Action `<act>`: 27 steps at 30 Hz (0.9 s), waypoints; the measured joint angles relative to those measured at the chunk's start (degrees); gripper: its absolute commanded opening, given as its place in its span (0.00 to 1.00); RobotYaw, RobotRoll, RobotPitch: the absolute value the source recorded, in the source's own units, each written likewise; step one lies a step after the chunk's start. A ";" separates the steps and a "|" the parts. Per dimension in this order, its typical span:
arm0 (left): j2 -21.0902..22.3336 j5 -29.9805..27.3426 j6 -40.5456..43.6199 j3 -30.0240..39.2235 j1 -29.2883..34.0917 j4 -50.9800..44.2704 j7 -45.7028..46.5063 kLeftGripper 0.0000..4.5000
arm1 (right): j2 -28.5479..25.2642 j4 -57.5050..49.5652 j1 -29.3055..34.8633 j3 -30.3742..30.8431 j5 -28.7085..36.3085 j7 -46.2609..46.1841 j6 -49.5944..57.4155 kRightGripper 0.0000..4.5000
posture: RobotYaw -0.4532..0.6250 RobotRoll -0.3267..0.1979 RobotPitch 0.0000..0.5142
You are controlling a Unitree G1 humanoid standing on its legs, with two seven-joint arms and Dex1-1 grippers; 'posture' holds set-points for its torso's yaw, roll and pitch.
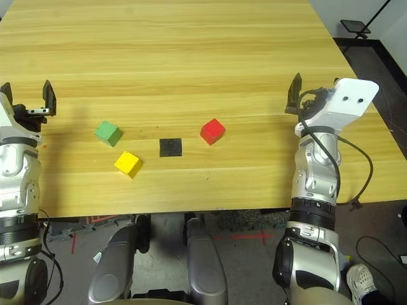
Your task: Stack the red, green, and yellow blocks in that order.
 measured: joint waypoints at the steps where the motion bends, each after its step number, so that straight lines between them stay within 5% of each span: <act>1: 0.00 0.00 0.08 0.00 0.00 -0.01 0.00 0.99 | 0.00 0.09 0.00 0.00 0.00 0.03 0.00 1.00 | 0.67 0.81 0.59; 14: 0.51 -1.06 0.02 0.74 0.64 -0.66 -3.06 0.99 | -1.17 1.03 -1.33 1.05 -0.01 2.31 -0.49 1.00 | 0.65 0.73 0.54; 27: 9.57 -14.99 4.75 -3.85 -1.70 1.60 -34.81 0.99 | -6.28 -10.05 -1.30 2.44 9.28 16.79 16.92 1.00 | 0.65 0.69 0.55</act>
